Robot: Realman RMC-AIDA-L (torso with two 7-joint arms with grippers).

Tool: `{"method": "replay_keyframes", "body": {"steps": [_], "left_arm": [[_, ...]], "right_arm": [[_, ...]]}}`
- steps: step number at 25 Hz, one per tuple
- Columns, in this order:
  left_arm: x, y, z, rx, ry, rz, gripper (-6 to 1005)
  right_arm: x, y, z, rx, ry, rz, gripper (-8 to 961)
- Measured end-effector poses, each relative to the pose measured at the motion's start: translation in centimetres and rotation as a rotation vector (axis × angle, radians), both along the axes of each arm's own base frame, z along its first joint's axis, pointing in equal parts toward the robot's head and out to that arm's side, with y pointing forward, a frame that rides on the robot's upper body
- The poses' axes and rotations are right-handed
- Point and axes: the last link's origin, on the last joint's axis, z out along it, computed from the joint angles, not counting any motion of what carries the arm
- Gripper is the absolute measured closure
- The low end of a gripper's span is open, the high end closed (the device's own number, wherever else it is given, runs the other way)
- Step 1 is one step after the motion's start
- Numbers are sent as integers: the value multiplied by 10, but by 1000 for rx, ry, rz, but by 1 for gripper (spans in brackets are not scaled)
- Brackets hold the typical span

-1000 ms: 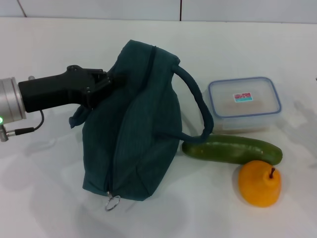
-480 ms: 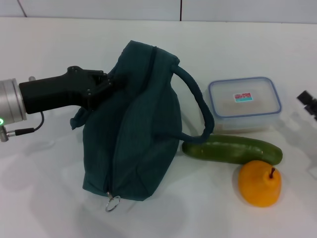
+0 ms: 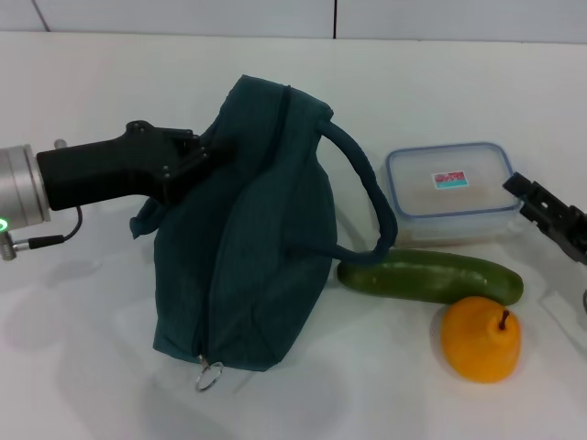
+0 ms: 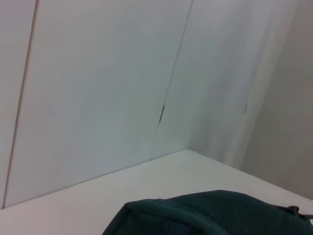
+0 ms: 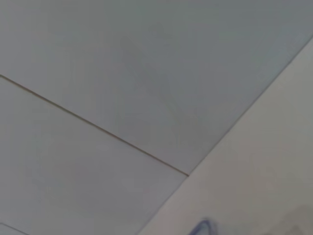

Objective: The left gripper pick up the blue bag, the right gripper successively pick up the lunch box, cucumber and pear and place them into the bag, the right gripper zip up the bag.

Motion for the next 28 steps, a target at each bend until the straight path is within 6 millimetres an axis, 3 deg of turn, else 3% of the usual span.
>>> {"method": "replay_keyframes", "body": {"steps": [28], "left_arm": [[3,2,-5,13,2,-43,960]], "right_arm": [[-24,33,1,-44,123,-33,84]]}}
